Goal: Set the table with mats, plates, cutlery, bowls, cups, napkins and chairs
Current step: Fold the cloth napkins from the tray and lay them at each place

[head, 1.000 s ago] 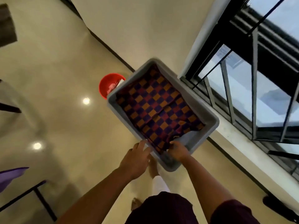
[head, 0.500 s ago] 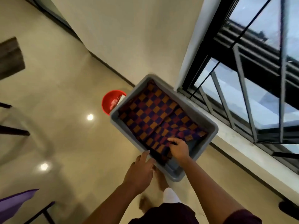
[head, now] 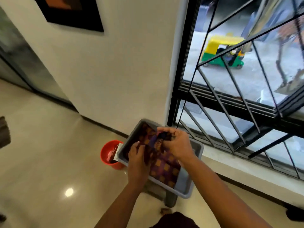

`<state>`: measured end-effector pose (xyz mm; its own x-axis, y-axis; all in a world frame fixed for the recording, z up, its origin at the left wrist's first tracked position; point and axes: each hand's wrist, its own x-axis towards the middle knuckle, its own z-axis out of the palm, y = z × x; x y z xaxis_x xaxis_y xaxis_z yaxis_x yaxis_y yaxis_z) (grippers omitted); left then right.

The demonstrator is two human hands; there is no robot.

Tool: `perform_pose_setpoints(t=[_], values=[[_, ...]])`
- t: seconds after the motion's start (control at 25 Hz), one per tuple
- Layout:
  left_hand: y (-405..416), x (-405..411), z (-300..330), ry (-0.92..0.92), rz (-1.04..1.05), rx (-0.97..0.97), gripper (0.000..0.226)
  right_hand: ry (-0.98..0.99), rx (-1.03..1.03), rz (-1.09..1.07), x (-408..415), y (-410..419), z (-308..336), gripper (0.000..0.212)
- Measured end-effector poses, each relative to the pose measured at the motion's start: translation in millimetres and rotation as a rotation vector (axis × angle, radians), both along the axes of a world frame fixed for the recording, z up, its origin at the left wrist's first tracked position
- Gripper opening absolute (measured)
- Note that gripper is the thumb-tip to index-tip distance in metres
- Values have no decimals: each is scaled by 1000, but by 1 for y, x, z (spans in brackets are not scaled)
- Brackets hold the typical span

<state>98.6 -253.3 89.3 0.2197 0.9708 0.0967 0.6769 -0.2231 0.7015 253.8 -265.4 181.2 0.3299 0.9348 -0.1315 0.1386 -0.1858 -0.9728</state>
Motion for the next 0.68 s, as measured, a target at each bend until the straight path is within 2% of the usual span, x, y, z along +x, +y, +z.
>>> perform_pose_setpoints(t=[0.08,0.16,0.24,0.32,0.36,0.4,0.44,0.52,0.6,0.68], values=[[8,-12,22,-28,64,98,18,-53,96,-75,-6,-12,41,36],[15,-23,48,-159,50,36,3,-130,206,-174,-10,-28,75,27],[18,-30,67,-257,-42,2,10,-242,305,-316,-6,-48,97,28],[15,-33,83,-291,-139,43,18,-343,342,-461,10,-75,106,9],[13,-33,92,-299,-201,78,18,-369,337,-531,22,-90,109,17],[8,-34,103,-302,-285,139,16,-375,318,-595,33,-109,111,30],[4,-33,114,-300,-379,217,17,-353,310,-652,42,-130,113,32],[-2,-26,133,-245,-546,318,24,-303,317,-712,50,-171,115,17],[-18,-12,151,-184,-614,287,27,-275,302,-747,50,-207,106,7],[-40,6,167,-114,-648,185,31,-271,276,-777,48,-236,96,11]])
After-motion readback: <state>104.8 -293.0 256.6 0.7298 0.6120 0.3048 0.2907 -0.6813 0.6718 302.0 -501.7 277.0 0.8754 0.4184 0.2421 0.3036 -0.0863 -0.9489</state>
